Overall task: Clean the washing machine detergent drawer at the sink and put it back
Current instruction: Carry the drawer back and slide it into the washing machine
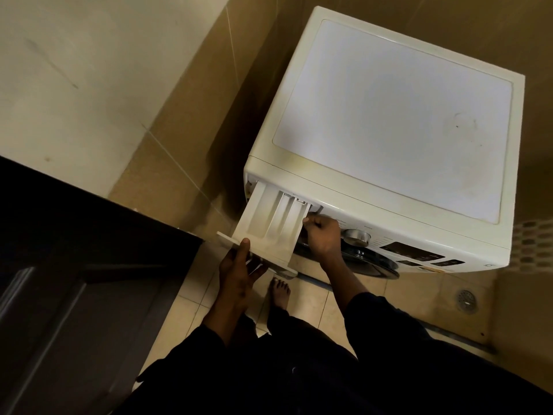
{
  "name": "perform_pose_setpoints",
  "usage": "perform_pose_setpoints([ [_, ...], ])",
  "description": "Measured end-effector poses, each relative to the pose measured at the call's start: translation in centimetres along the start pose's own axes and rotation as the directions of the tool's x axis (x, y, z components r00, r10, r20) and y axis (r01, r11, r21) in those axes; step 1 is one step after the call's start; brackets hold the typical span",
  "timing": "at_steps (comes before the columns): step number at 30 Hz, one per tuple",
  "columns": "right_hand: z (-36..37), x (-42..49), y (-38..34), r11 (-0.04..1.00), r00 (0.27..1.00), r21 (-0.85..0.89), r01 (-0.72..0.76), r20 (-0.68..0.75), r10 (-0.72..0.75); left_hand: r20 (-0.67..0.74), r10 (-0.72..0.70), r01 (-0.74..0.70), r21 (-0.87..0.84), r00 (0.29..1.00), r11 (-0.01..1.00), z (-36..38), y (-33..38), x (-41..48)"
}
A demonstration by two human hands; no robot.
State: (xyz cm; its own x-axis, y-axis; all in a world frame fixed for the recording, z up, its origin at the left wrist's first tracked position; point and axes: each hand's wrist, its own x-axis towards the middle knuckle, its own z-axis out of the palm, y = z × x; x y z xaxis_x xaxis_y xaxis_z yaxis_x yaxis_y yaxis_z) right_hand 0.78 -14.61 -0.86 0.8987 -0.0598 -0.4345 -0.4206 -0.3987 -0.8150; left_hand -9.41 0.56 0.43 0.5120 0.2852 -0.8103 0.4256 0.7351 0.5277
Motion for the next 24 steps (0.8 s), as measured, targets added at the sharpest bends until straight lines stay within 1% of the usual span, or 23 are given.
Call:
perform_pose_setpoints([
  [4, 0.1, -0.5, 0.3, 0.990, 0.999, 0.129, -0.048, 0.010, 0.047, 0.022, 0.007, -0.006, -0.026, 1.000, 1.000, 0.1, -0.1, -0.3],
  [6, 0.1, -0.6, 0.4, 0.988, 0.998, 0.151, -0.046, -0.027, 0.051, 0.035, 0.002, 0.000, -0.054, 0.999, 0.999, 0.7, -0.2, -0.4],
  [8, 0.1, -0.1, -0.1, 0.990, 0.995, 0.136, -0.041, -0.087, 0.053, 0.052, 0.010, -0.007, -0.065, 0.999, 0.998, 1.9, 0.2, 0.0],
  [11, 0.0, 0.4, -1.0, 0.999, 0.990, 0.010, -0.039, -0.138, 0.040, 0.078, 0.037, -0.033, -0.054, 0.996, 0.998, 4.0, 1.1, 1.2],
  [14, -0.4, 0.4, -1.2, 0.998, 0.991, -0.026, -0.053, -0.122, 0.050, 0.094, 0.045, -0.040, -0.049, 0.995, 0.998, 5.8, 1.8, 2.3],
  [16, -0.8, 0.5, -1.3, 0.998, 0.994, -0.039, -0.045, -0.099, 0.041, 0.101, 0.025, -0.019, -0.063, 0.995, 0.998, 6.7, 1.9, 3.1],
  [18, -1.2, 0.6, -1.6, 0.995, 0.996, -0.089, -0.035, -0.082, 0.028, 0.109, -0.002, 0.011, -0.085, 0.994, 0.996, 7.3, 2.0, 3.7],
  [20, -1.3, 0.2, -1.5, 0.978, 0.993, -0.209, -0.006, -0.115, -0.018, 0.124, -0.011, 0.023, -0.093, 0.992, 0.995, 7.4, 2.1, 4.5],
  [22, -1.8, -0.7, -0.9, 0.924, 0.974, -0.380, 0.049, -0.186, -0.128, 0.126, -0.023, 0.036, -0.102, 0.992, 0.994, 7.6, 2.1, 4.9],
  [24, -2.8, -1.4, 0.2, 0.866, 0.951, -0.496, 0.071, -0.228, -0.208, 0.120, -0.045, 0.057, -0.099, 0.992, 0.993, 8.2, 2.3, 5.1],
])
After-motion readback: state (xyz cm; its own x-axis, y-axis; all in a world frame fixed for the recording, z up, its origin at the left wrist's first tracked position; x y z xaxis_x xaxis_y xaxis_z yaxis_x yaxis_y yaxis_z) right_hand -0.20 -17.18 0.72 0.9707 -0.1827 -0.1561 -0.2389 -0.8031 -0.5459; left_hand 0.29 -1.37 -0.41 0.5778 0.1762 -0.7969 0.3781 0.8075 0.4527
